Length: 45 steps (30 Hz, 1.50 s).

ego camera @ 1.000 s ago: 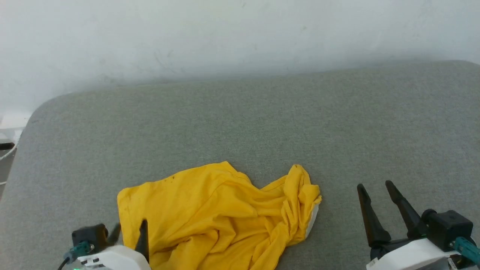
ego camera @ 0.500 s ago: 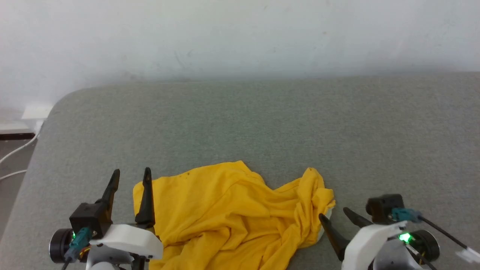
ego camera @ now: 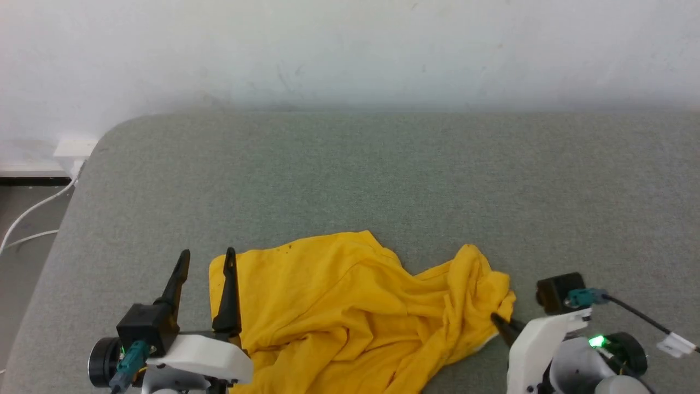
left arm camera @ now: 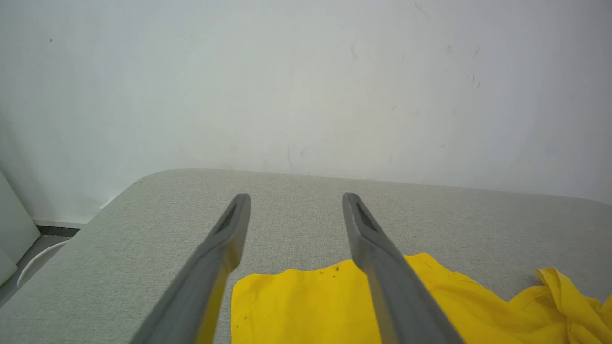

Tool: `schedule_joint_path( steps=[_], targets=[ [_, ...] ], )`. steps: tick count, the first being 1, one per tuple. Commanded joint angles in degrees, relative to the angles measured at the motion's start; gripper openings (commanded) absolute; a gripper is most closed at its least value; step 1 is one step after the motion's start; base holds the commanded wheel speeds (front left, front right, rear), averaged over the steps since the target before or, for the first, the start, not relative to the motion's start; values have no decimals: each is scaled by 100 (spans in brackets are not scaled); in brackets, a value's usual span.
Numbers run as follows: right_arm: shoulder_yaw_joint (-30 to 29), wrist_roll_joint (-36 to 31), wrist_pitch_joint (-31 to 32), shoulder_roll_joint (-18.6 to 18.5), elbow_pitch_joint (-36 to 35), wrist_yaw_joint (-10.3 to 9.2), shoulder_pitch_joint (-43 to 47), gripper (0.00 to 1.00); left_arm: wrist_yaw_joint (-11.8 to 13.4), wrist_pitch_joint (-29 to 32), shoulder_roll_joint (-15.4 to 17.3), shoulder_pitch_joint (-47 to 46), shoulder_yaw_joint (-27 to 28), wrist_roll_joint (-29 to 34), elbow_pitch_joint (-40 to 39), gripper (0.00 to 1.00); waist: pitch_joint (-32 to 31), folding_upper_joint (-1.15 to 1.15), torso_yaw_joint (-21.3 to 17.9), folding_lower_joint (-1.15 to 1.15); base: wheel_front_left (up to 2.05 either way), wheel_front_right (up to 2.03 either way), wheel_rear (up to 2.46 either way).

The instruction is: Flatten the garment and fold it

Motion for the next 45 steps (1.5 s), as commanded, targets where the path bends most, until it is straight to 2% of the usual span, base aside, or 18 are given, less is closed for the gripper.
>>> schedule_joint_path(
  steps=[1, 6, 10, 14, 17, 18, 19, 20, 25, 29, 37, 40, 45],
  targets=[
    [-99, 24, -105, -16, -91, 31, -133, 0, -36, -31, -32, 69, 50, 49, -5, 100, 12, 0, -36, 0, 0, 0, 0],
    [-854, -129, -493, -51, -646, 31, -172, 0, -69, -31, -88, 86, 108, 115, -32, 100, 38, 0, -151, 0, 0, 0, 0],
    [-1919, -233, -571, 7, -872, 31, 16, 0, -87, -31, -119, 83, 143, 138, -51, 100, 78, 0, -245, 0, 0, 0, 0],
    [-2650, -230, -588, 86, -485, 31, 326, 0, -102, -31, -152, 73, 160, 149, -53, 100, 128, 0, -307, 0, 0, 0, 0],
    [-2806, -172, -632, 132, 33, 31, 503, 0, -112, -31, -166, 60, 169, 150, -39, 100, 170, 0, -358, 0, 0, 0, 0],
    [-2839, -154, -698, 143, 191, 31, 523, 28, -113, -31, -169, 55, 173, 150, -35, 100, 187, 0, -376, 0, 0, 0, 0],
    [-2859, -176, -807, 150, 319, 31, 528, 49, -113, -31, -172, 47, 177, 152, -32, 100, 200, 0, -392, 0, 0, 0, 0],
    [-2873, -182, -959, 156, 407, 31, 510, 100, -116, -31, -176, 42, 178, 153, -25, 100, 198, 0, -404, 0, 0, 0, 0],
    [-2969, -2, -1841, 163, 423, 31, 350, 100, -104, -31, -193, 47, 188, 154, -28, 100, 187, 0, -473, 0, 0, 0, 0],
    [-2797, -111, -1904, 164, 69, 31, 300, 100, -100, -31, -193, 57, 194, 158, -44, 100, 157, 0, -512, 0, 0, 0, 0],
    [-1447, -287, 67, 109, -797, 31, 519, 100, -97, -31, -206, 63, 180, 184, -53, 100, 51, 0, -493, 0, 0, 0, 0],
    [-1232, -306, 600, -9, -813, 31, 470, 100, -105, -31, -222, 57, 172, 187, -46, 100, 46, 0, -456, 0, 0, 0, 0],
    [-1213, -438, 984, -180, -517, 31, 295, 100, -132, -31, -260, 48, 163, 187, -19, 100, 78, 0, -396, 0, 0, 0, 0]
  ],
)
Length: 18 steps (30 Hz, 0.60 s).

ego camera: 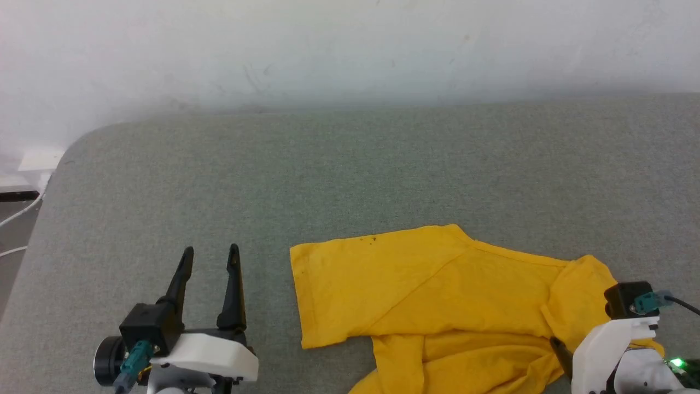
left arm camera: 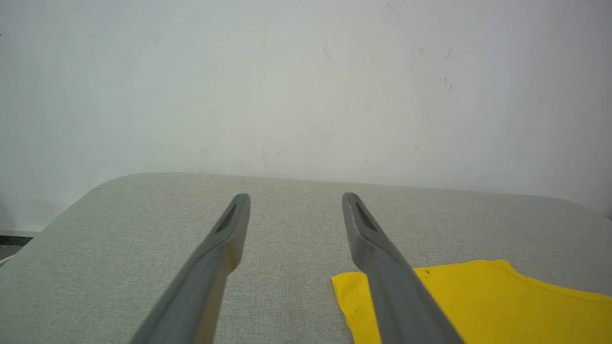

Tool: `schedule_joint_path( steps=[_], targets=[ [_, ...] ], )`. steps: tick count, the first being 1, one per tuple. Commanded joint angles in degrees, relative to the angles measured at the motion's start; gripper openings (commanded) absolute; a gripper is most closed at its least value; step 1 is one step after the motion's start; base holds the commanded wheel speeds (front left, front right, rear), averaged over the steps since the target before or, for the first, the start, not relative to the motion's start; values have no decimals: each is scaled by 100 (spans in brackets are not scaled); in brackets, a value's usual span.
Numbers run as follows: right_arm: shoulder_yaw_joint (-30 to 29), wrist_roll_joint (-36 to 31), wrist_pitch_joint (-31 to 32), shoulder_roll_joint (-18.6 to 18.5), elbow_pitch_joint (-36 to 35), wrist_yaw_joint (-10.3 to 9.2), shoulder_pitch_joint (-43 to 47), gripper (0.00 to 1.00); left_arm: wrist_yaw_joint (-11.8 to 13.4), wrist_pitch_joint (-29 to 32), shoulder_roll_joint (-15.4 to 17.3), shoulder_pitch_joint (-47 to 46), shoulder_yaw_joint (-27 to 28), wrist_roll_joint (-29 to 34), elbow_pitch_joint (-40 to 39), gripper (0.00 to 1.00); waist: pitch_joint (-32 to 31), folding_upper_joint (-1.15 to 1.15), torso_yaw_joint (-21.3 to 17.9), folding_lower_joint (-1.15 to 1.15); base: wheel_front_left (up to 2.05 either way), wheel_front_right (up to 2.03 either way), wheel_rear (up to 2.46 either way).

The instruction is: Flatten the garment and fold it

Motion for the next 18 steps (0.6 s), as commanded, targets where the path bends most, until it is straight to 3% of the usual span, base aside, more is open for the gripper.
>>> schedule_joint_path(
  steps=[1, 2, 4, 11, 14, 18],
  targets=[
    [-9, 20, 53, -5, 75, 31, -76, 89, -33, -28, -28, 23, 2, 48, 10, 100, 8, 0, 12, 0, 0, 0, 0],
    [-22, 31, 102, -19, 159, 31, -97, 36, -38, -28, -36, 22, 4, 50, 18, 100, 9, 0, 17, 0, 0, 0, 0],
    [-51, 15, 140, -59, 285, 31, -126, 0, -48, -28, -52, 26, 7, 47, 40, 100, 2, 0, 28, 0, 0, 0, 0],
    [-455, -32, -415, 0, 154, 31, -303, 0, -70, -28, -74, 63, 50, 67, 64, 100, -47, 0, -57, 0, 0, 0, 0],
    [-1057, 21, -866, 154, -18, 31, -323, 0, -83, -28, -79, 58, 49, 81, 65, 100, -60, 0, -94, 0, 0, 0, 0],
    [-2298, 222, -1461, 318, 77, 31, -226, 0, -96, -28, -86, 58, 55, 93, 55, 100, -34, 0, -137, 0, 0, 0, 0]
  ],
)
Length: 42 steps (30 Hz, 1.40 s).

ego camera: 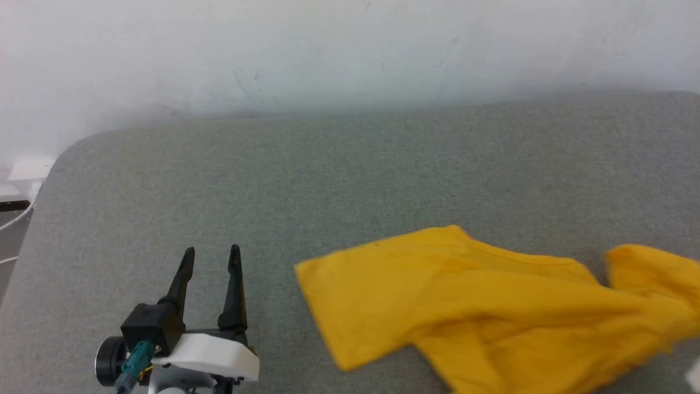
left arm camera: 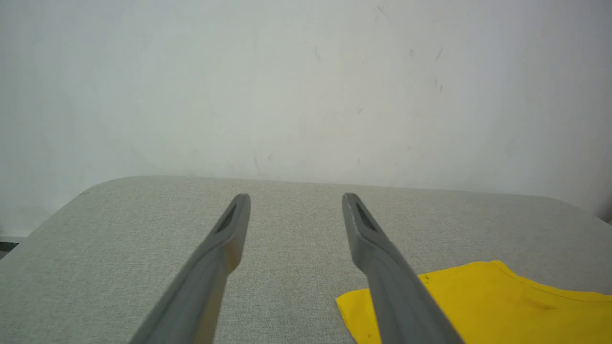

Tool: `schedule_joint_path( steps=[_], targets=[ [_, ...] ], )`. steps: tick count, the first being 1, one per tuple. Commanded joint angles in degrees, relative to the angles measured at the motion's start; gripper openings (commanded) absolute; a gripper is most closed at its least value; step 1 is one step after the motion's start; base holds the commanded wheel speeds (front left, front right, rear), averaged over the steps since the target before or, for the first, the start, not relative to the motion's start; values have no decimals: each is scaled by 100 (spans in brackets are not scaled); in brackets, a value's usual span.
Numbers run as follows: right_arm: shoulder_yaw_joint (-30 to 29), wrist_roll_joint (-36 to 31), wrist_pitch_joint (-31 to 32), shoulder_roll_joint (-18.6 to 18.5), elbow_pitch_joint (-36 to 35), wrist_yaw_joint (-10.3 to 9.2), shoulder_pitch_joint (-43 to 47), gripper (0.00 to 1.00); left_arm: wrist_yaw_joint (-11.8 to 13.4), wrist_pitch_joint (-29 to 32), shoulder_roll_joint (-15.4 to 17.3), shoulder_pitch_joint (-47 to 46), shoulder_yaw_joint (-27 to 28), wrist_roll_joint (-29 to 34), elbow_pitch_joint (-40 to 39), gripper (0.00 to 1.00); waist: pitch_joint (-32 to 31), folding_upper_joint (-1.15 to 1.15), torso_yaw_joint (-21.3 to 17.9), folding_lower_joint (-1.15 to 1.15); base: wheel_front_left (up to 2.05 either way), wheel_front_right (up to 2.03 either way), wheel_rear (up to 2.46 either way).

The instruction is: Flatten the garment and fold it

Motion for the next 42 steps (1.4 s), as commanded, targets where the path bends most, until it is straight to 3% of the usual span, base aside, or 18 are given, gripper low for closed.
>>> schedule_joint_path(
  steps=[1, 4, 8, 9, 10, 11, 18, 23, 35, 39, 40, 42],
  targets=[
    [-237, 125, -108, -1, 116, 29, 26, 0, -43, -28, -15, 58, 28, 51, 3, 100, 25, 0, -30, 0, 0, 0, 0],
    [-731, 502, -446, 7, 856, 29, 88, 0, -45, -28, -4, 69, 52, 50, 0, 100, 78, 0, -98, 0, 0, 0, 0],
    [-723, 634, -925, 9, 1818, 29, 25, 0, -46, -24, 34, 57, 70, 44, 22, 100, 132, 0, -216, 0, 0, 0, 0],
    [-698, 620, -1041, 9, 2020, 29, -23, 11, -50, -17, 44, 44, 66, 47, 27, 100, 139, 0, -235, 0, 0, 0, 0],
    [-664, 584, -1162, 9, 2184, 29, -76, 65, -54, -8, 52, 29, 60, 49, 33, 100, 143, 0, -247, 0, 0, 0, 0],
    [-622, 561, -1314, 9, 2301, 29, -140, 100, -55, 2, 57, 15, 56, 49, 40, 100, 144, 0, -255, 0, 0, 0, 0],
    [-717, 54, -3028, 10, 2142, 29, -460, 100, -70, 26, 61, -27, 11, 36, 82, 100, 98, 0, -224, 0, 0, 0, 0],
    [-249, -209, -3596, 10, 1663, 29, -431, 100, -63, 64, 50, 8, -10, -10, 151, 100, -6, 0, -175, 0, 0, 0, 0],
    [2101, -566, -3336, 10, -64, 29, 335, 100, -208, 348, -11, -281, -285, -13, 599, 100, -237, 0, -98, 0, 0, 0, 0],
    [2419, -502, -3181, 10, -447, 29, 565, 100, -396, 560, -88, -574, -509, 7, 844, 100, -215, 0, -51, 0, 0, 0, 0],
    [2560, -455, -3102, 10, -667, 29, 674, 100, -622, 789, -177, -885, -739, 19, 1076, 100, -168, 0, -38, 0, 0, 0, 0],
    [2603, -449, -3054, 10, -746, 29, 701, 100, -742, 929, -218, -1060, -862, 36, 1223, 100, -140, 0, -39, 0, 0, 0, 0]
  ],
)
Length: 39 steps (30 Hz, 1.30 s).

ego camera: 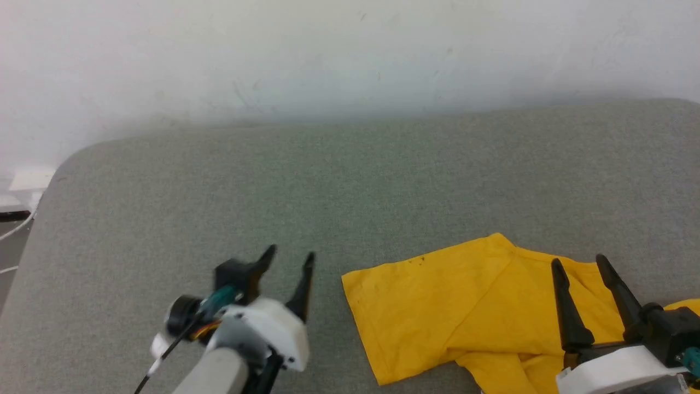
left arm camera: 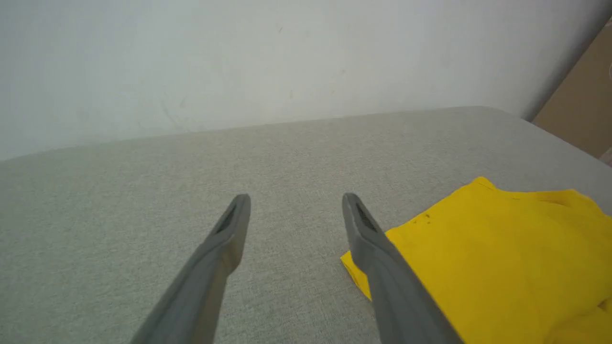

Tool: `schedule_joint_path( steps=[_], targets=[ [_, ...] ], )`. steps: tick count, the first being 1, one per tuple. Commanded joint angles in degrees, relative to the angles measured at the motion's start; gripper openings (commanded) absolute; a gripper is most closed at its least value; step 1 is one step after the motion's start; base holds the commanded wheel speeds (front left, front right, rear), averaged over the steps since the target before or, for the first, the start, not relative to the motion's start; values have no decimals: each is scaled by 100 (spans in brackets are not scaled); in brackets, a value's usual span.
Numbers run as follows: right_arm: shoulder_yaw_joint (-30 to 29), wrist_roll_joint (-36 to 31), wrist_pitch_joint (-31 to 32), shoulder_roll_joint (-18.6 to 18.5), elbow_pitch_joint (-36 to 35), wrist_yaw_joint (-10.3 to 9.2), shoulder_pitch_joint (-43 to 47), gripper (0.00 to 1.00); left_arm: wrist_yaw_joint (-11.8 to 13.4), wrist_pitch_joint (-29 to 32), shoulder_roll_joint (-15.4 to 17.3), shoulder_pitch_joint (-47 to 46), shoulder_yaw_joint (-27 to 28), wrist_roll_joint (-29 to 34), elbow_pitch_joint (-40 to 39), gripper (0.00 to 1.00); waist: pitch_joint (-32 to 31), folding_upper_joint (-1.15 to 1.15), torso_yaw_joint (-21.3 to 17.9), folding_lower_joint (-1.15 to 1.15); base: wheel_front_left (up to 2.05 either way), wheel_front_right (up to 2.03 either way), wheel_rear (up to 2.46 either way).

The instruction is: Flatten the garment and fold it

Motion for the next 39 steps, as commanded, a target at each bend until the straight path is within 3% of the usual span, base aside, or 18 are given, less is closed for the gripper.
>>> schedule_joint_path(
  steps=[1, 10, 20, 21, 22, 23, 24, 30, 35, 39],
  targets=[
    [18, 29, 8, 0, -61, 30, 25, 100, -56, 47, -42, -145, -40, 35, 54, 100, 48, 0, -1, 0, 0, 0, 0],
    [355, 27, 154, 0, -392, 30, -90, 100, -1168, 1643, -537, -1613, -992, 46, 1939, 100, 372, 0, -299, 0, 0, 0, 0],
    [369, 245, 105, 0, -263, 30, -198, 100, -1606, 3442, -831, -2381, -1782, 94, 3659, 100, 640, 0, -630, 0, 0, 0, 0],
    [370, 260, 93, 0, -246, 30, -201, 100, -1635, 3664, -868, -2400, -1883, 64, 3764, 76, 651, 0, -647, 0, 0, 0, 0],
    [369, 270, 85, 0, -230, 30, -202, 100, -1657, 3837, -905, -2412, -1974, 23, 3832, 29, 653, 0, -657, 0, 0, 0, 0],
    [367, 284, 81, 0, -215, 30, -202, 100, -1671, 3946, -929, -2422, -2066, -3, 3865, 6, 657, 0, -667, 0, 0, 0, 0],
    [365, 298, 77, 1, -202, 30, -203, 100, -1679, 3992, -942, -2436, -2135, -34, 3873, 0, 661, 0, -673, 0, 0, 0, 0],
    [275, 378, 82, 1, -123, 30, -150, 100, -1633, 3145, -756, -2457, -1858, -336, 3648, 0, 535, 0, -570, 0, 0, 0, 0],
    [123, 414, 129, 1, -100, 30, -34, 100, -1176, 2266, -277, -2213, -1223, -626, 3111, 0, 359, 0, -289, 0, 0, 0, 0],
    [49, 434, 166, 1, -119, 30, 67, 100, -739, 1954, 248, -1661, -782, -853, 2410, 0, 217, 0, -39, 0, 0, 0, 0]
  ],
)
